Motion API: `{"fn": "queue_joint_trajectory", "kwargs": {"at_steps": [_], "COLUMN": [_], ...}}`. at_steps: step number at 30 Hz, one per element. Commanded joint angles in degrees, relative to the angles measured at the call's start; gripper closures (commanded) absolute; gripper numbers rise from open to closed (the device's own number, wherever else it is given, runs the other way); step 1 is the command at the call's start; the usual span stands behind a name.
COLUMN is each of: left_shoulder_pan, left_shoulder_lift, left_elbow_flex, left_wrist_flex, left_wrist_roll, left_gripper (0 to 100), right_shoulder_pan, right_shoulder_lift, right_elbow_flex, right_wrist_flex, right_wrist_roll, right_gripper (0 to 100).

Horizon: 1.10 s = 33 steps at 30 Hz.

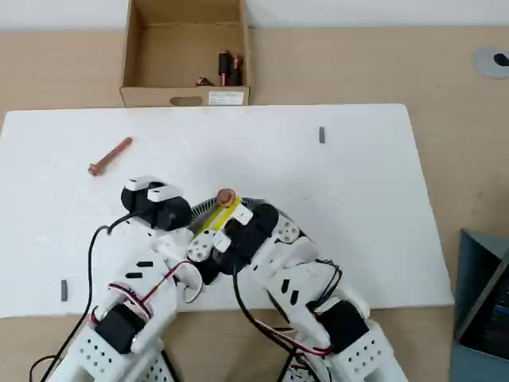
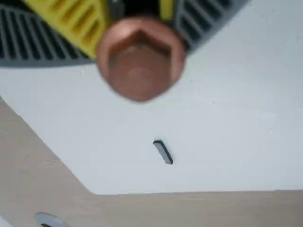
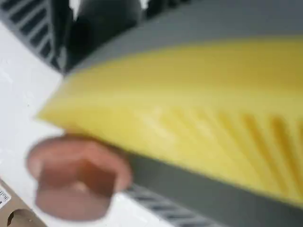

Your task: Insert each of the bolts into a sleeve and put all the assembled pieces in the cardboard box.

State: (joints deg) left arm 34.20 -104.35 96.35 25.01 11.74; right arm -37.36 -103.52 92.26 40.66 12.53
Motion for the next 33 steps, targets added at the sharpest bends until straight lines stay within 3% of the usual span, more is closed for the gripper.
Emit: {"fn": "queue_joint_trajectory", "kwargs": {"at_steps": [1, 6, 15, 23, 29, 33], "left_shoulder_pan": [-0.53, -3.60, -4.22, -4.57, -10.73, -15.03], "left_shoulder_lift": [-0.04, -0.04, -0.04, -0.04, -0.04, -0.04], "left_elbow_flex": [0.70, 0.70, -1.05, -9.49, -14.07, -14.33], "left_wrist_flex": [-0.09, 0.00, 0.00, 9.23, 10.37, 10.29], "left_wrist_roll": [-0.44, -0.44, 0.62, 3.43, 2.73, -2.11], "left_gripper": [98, 84, 82, 82, 83, 97], "right_shoulder_pan": [-0.57, -0.57, -0.57, -0.31, -0.31, -0.22], "right_shoulder_lift": [-6.64, -6.64, -6.64, -6.64, -6.64, -6.64], "right_elbow_flex": [-2.95, -2.86, -2.68, -1.80, -1.80, -1.80], "right_wrist_flex": [-1.58, -1.58, -1.49, -1.58, -1.58, -1.58], "right_wrist_roll": [0.53, 0.53, 0.53, 0.44, 0.44, 0.18], "right_gripper": [98.9, 98.9, 98.9, 98.9, 98.9, 98.9]}}
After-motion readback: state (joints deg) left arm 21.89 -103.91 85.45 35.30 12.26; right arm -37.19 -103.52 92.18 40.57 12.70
